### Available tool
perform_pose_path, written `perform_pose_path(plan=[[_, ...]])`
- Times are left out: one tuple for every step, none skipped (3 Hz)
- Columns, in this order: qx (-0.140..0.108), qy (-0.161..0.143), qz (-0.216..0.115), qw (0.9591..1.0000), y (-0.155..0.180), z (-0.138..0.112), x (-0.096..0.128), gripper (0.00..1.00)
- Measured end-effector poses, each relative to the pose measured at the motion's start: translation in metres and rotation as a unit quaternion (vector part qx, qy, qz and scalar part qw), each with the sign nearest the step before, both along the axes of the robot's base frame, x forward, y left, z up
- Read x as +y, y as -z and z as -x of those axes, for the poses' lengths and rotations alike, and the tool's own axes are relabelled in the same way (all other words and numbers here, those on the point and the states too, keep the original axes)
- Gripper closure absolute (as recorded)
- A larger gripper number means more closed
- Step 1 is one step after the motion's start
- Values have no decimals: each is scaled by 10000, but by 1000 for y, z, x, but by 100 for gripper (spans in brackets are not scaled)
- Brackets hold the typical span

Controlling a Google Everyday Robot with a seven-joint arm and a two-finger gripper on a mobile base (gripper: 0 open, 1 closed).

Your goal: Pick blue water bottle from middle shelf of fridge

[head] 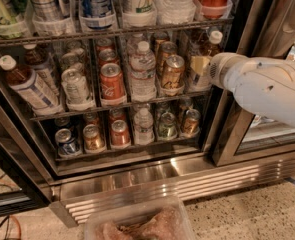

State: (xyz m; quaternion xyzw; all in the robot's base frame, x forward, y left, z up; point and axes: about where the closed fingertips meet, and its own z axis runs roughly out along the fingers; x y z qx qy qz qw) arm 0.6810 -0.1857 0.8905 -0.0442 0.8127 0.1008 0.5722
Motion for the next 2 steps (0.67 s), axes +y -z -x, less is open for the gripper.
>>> perform_pose_path(plan=[[64, 11, -34, 10000, 3, 7, 0, 100], [125, 19, -72, 9999, 5, 14, 0, 100]])
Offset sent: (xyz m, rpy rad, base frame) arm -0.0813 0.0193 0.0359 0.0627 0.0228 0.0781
